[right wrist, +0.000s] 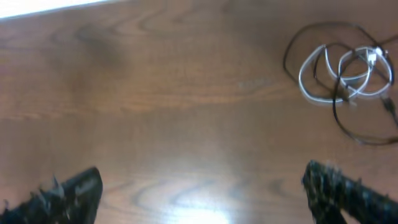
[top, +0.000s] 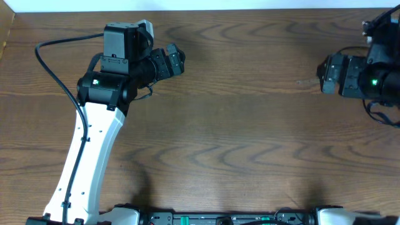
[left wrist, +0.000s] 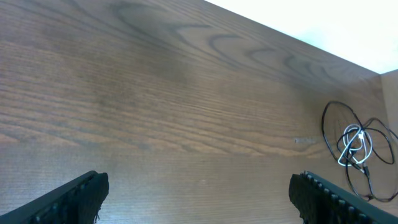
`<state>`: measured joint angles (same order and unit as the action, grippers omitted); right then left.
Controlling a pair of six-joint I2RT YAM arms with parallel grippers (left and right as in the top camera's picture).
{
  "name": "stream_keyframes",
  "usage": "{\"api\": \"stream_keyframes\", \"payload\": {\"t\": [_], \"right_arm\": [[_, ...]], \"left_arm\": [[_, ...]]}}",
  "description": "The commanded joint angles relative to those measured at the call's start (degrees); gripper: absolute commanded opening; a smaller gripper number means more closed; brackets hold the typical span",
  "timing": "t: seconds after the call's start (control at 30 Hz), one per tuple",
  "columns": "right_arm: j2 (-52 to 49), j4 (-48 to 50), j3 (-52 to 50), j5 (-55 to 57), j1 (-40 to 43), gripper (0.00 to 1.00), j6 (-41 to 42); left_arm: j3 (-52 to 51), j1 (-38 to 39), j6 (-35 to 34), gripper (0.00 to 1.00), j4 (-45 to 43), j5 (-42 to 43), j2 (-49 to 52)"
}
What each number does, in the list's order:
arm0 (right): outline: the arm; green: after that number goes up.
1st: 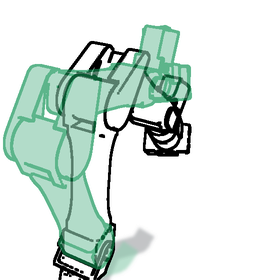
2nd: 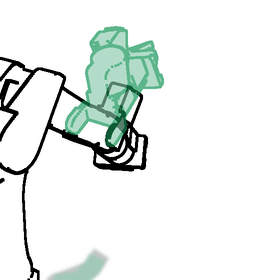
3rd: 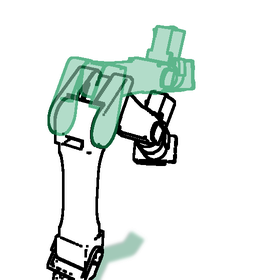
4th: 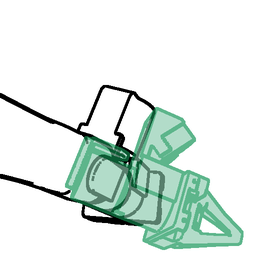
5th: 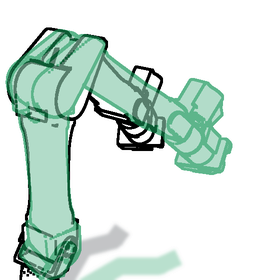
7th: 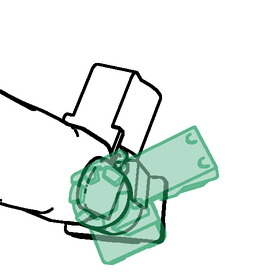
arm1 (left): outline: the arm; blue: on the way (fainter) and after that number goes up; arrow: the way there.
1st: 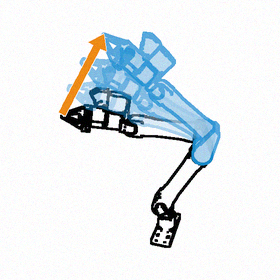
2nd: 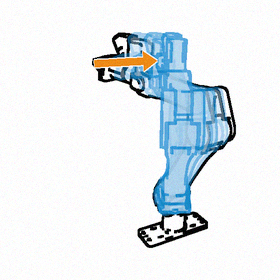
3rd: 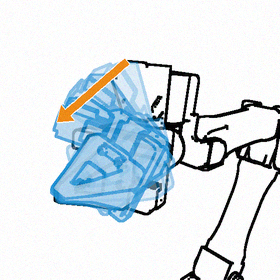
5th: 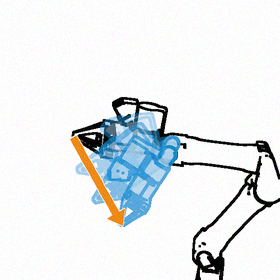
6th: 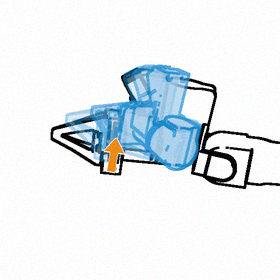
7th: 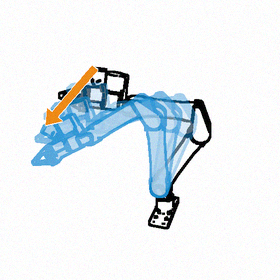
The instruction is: Untangle cables
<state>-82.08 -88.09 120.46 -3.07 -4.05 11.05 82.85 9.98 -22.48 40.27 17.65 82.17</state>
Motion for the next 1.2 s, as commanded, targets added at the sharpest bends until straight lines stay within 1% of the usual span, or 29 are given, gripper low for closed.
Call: {"api": "stream_keyframes", "payload": {"t": [0.0,0.13,0.27,0.33,0.43,0.5,0.53,0.57,0.6,0.73,0.8,0.93,1.1,1.17], "right_arm": [[5.1,8.9,-9.9,2.6,-0.5,0.99,-0.9],[15.1,31.0,-30.4,2.5,-0.5,0.99,-5.6],[27.0,51.0,-52.1,2.2,0.3,0.99,-6.4],[31.5,56.9,-59.1,2.3,0.4,0.99,-6.4],[41.9,66.9,-73.4,2.3,0.5,0.99,-7.5],[46.8,71.2,-79.6,2.3,0.5,0.99,-8.0],[51.2,75.0,-85.2,1.6,0.5,0.99,-8.0],[53.3,76.9,-87.6,1.4,0.4,0.99,-8.0],[57.1,80.3,-92.2,1.4,0.0,0.99,-8.0],[65.9,87.3,-102.6,1.5,-1.3,0.99,-8.3],[72.2,90.3,-109.0,1.4,-3.0,0.99,-11.3],[78.5,90.5,-115.3,1.4,-4.2,0.99,-12.0],[81.8,90.8,-120.0,1.4,-4.2,0.99,-10.7],[81.8,88.1,-120.1,1.4,-4.2,0.99,-10.7]], "left_arm": [[0.1,0.1,0.3,0.98,0.0,-0.6,-0.5],[0.1,0.1,0.3,0.98,0.0,-0.6,-0.5],[0.1,0.1,0.3,0.98,0.1,-0.6,-0.5],[0.1,0.1,0.3,0.98,0.1,-0.6,-0.5],[0.1,0.1,0.3,0.98,0.1,-0.6,-0.5],[0.1,0.1,0.3,0.98,0.0,-0.6,-0.5],[0.1,0.1,0.3,0.98,0.0,-0.6,-0.5],[0.1,0.1,0.3,0.98,0.1,-0.6,-0.5],[0.1,0.1,0.3,0.98,0.0,-0.6,-0.5],[0.1,0.1,0.3,0.98,0.0,-0.6,-0.5],[0.1,0.1,0.3,0.98,0.0,-0.6,-0.5],[0.1,0.1,0.3,0.98,0.1,-0.6,-0.5],[0.1,0.1,0.3,0.98,0.0,-0.6,-0.5],[0.1,0.1,0.3,0.98,0.0,-0.6,-0.5]]}}
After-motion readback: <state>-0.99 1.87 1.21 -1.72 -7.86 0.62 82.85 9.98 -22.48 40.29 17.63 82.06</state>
